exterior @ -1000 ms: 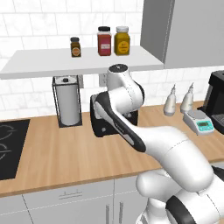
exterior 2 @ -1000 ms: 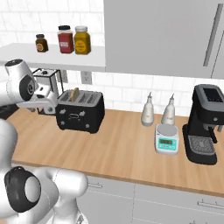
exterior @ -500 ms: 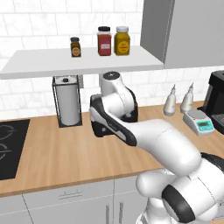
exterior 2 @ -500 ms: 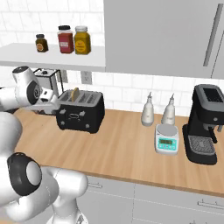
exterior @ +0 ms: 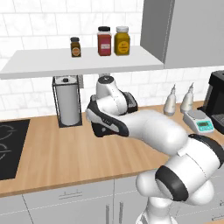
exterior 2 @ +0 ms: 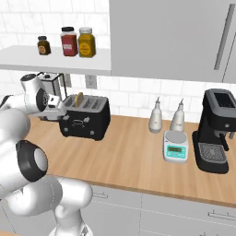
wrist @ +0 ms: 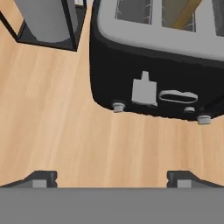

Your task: Start the toaster. Once the lever pops up, take the bread to the plate on the dining counter.

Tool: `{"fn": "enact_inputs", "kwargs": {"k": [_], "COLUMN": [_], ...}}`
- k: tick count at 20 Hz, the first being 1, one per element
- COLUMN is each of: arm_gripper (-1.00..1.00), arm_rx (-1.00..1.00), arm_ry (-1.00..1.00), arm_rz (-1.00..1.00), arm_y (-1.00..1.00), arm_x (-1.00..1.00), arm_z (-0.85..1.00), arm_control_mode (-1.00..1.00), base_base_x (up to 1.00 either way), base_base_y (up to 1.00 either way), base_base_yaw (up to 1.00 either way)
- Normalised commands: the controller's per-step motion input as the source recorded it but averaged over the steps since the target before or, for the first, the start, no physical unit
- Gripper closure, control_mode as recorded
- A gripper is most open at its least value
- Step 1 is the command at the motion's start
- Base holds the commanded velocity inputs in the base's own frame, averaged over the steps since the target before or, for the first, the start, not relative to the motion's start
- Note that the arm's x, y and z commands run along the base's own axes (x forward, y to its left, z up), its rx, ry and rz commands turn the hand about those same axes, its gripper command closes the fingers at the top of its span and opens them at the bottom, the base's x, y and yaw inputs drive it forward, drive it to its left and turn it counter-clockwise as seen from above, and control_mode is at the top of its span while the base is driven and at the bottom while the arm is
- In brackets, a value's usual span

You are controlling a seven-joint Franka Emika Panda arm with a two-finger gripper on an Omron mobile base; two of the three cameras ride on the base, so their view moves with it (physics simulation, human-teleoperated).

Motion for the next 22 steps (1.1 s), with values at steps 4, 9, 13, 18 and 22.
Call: {"fn": "enact_inputs", "kwargs": {"k": [4,9,13,18,22], "arm_gripper": [-1.00,-1.00,-1.00,-1.00,-1.00], "arm_rx": [0.00,-0.02,-0.02,-0.01,0.00], "arm_ry": [-0.04,-0.04,-0.03,-0.04,-0.06], "arm_rz": [0.02,0.00,0.00,0.00,0.00], "arm_y": [0.10,0.06,0.00,0.00,0.01], "arm_x": [0.36,0.33,0.26,0.23,0.24], "arm_z": [-0.26,-0.24,-0.23,-0.12,-0.08], "arm_control_mode": [-1.00,-1.00,-1.00,-1.00,-1.00], "base_base_x": [0.00,0.00,0.00,0.00,0.00], "base_base_y": [0.00,0.00,0.00,0.00,0.00], "base_base_yaw": [0.00,0.00,0.00,0.00,0.00]}}
